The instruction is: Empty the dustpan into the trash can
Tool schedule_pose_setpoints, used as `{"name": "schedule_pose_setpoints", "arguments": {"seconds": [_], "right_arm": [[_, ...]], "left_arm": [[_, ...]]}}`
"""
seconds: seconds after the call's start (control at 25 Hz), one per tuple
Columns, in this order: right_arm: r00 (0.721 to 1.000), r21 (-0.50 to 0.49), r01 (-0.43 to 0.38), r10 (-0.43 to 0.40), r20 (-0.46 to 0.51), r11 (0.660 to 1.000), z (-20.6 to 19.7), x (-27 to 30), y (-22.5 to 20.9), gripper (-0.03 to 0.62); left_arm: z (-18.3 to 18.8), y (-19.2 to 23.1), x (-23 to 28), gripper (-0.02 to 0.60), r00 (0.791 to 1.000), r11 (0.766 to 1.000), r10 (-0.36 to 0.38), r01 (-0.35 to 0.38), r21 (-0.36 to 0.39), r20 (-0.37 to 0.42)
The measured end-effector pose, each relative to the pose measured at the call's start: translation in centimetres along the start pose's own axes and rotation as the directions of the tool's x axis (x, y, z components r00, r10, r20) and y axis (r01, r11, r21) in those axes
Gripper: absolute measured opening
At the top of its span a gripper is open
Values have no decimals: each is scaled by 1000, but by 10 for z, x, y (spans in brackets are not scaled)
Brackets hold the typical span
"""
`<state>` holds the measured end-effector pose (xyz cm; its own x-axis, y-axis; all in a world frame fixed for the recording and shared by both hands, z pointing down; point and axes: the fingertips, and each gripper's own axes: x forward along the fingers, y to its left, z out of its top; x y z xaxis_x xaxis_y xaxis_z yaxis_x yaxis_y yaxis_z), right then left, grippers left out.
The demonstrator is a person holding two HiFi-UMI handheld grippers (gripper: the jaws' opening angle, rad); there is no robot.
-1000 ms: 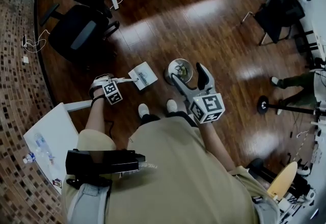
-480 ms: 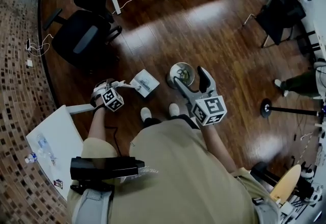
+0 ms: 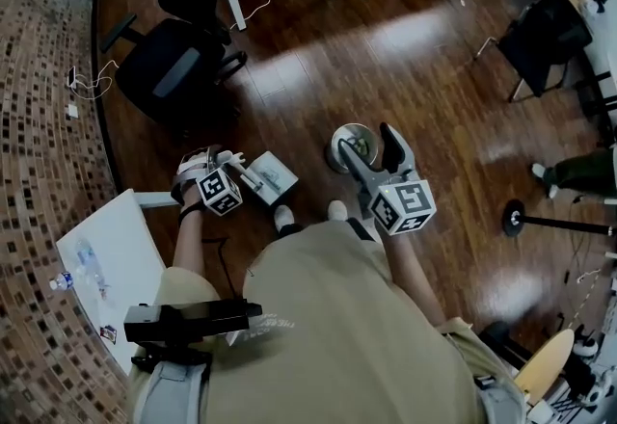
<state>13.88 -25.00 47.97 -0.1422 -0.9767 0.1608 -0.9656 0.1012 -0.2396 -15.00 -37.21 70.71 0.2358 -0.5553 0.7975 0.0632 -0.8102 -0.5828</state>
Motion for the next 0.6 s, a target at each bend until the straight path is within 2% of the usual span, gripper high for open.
{"name": "schedule_pose_setpoints", "arguments": {"seconds": [0.2, 0.4, 0.6], "right_arm": [[999, 21, -37, 37, 15, 999, -2, 1, 3, 403], [999, 25, -44, 43, 33, 999, 0, 1, 1, 396], [998, 23, -44, 43, 35, 999, -2, 1, -1, 394]], "left_arm": [[8, 9, -33, 0, 1000, 999, -9, 9, 45, 14], [19, 8, -59, 0, 996, 995, -82, 80, 65, 27], [32, 0, -78, 0, 980, 979, -198, 197, 55, 13]]}}
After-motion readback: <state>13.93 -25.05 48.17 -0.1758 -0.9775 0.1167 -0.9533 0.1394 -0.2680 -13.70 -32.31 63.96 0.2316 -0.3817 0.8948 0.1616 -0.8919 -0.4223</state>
